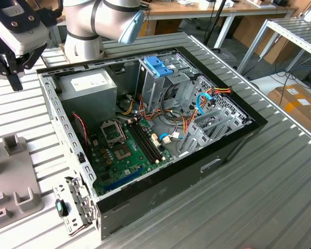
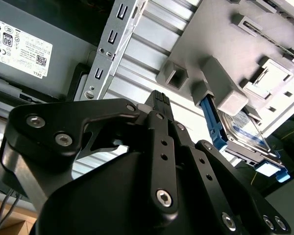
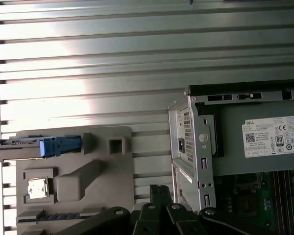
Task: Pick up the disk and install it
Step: 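Reach for the disk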
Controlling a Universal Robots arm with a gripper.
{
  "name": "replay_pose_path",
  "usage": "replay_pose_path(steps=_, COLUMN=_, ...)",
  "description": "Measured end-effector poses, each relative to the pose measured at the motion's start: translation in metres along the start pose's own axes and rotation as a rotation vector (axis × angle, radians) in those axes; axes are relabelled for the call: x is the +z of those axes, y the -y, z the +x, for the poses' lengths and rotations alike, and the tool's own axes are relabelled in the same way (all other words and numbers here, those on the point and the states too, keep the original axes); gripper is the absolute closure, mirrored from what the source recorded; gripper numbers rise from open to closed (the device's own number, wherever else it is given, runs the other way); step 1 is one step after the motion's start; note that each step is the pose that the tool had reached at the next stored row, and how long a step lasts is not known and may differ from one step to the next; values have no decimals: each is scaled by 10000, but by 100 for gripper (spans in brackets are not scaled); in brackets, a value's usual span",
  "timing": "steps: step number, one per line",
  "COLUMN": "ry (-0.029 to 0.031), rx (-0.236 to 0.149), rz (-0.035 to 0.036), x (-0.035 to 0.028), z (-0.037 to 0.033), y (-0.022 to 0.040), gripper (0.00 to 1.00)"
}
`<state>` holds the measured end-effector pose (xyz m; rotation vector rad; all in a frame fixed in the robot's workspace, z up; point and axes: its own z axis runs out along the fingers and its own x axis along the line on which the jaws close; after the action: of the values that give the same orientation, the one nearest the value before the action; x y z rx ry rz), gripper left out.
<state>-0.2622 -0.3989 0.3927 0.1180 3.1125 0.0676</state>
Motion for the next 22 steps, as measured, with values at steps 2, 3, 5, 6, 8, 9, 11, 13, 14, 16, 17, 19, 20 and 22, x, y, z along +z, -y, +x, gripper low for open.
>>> replay_pose_path(steps=2, ry=0, rx=0, rz=0, x=0, z=21, y=2, gripper=89)
replay_pose_path(steps=3, ry=0, rx=-1, rz=0, x=-1, z=38, y=3, gripper=89)
replay_pose_path(steps=5, ry=0, rx=0, rz=-1, x=-1, z=70, y=5, gripper=89)
replay_pose_path(steps=6, ry=0, rx=0, rz=0, x=-2, z=94, y=7, gripper=89)
replay_pose_path(steps=8, ry=0, rx=0, rz=-1, x=-3, z=129, y=10, gripper=89)
replay_pose_path(steps=9, ry=0, rx=-1, rz=-1, x=-3, z=146, y=11, gripper=89)
replay_pose_path(steps=11, ry=0, rx=-1, rz=0, x=-4, z=182, y=14, gripper=89)
replay_pose_path(steps=13, ry=0, rx=-1, rz=0, x=-5, z=210, y=16, gripper=89)
replay_pose_path(steps=14, ry=0, rx=-1, rz=0, x=-5, z=221, y=17, gripper=89)
replay_pose_path(steps=16, ry=0, rx=0, rz=0, x=-5, z=242, y=18, gripper=89)
replay_pose_path(steps=17, ry=0, rx=-2, rz=0, x=-6, z=249, y=19, gripper=89)
replay_pose_path(steps=19, ry=0, rx=1, rz=0, x=-5, z=253, y=14, gripper=89)
replay_pose_path(steps=20, ry=0, rx=0, rz=0, x=-5, z=255, y=4, gripper=89)
replay_pose_path(steps=22, ry=0, rx=0, rz=0, x=-4, z=259, y=-15, gripper=89)
